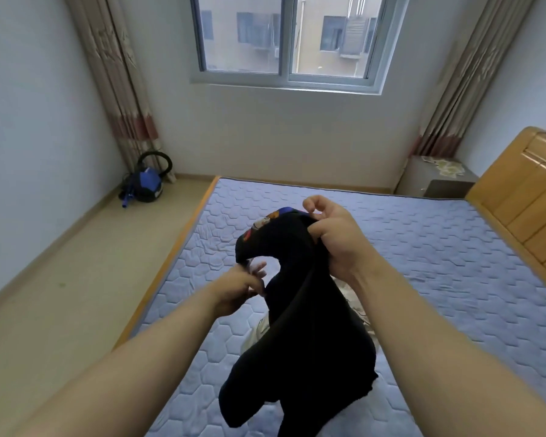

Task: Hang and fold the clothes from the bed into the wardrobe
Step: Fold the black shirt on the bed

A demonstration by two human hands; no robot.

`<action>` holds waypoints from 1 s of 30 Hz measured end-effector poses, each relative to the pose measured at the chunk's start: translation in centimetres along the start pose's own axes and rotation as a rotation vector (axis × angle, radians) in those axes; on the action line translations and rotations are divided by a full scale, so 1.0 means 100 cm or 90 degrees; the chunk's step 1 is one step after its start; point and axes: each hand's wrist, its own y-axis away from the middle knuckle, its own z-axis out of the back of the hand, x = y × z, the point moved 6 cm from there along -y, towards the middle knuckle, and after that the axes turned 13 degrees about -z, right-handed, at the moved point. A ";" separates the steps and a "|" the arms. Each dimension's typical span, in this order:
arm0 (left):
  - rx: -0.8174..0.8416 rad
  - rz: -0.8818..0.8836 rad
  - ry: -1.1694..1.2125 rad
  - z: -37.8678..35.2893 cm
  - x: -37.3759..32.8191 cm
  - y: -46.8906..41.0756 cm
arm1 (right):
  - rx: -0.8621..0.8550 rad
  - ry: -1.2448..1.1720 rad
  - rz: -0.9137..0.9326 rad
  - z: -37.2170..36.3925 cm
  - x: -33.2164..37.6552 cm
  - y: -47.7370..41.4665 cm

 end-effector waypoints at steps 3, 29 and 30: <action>-0.045 -0.046 0.109 0.013 -0.015 -0.002 | -0.035 -0.039 -0.010 -0.003 -0.001 -0.011; 0.088 -0.132 -0.351 0.023 -0.107 0.038 | -0.143 0.522 0.177 -0.048 -0.004 -0.010; 0.070 -0.133 -0.341 0.022 -0.106 0.038 | -0.170 0.532 0.187 -0.045 -0.002 -0.010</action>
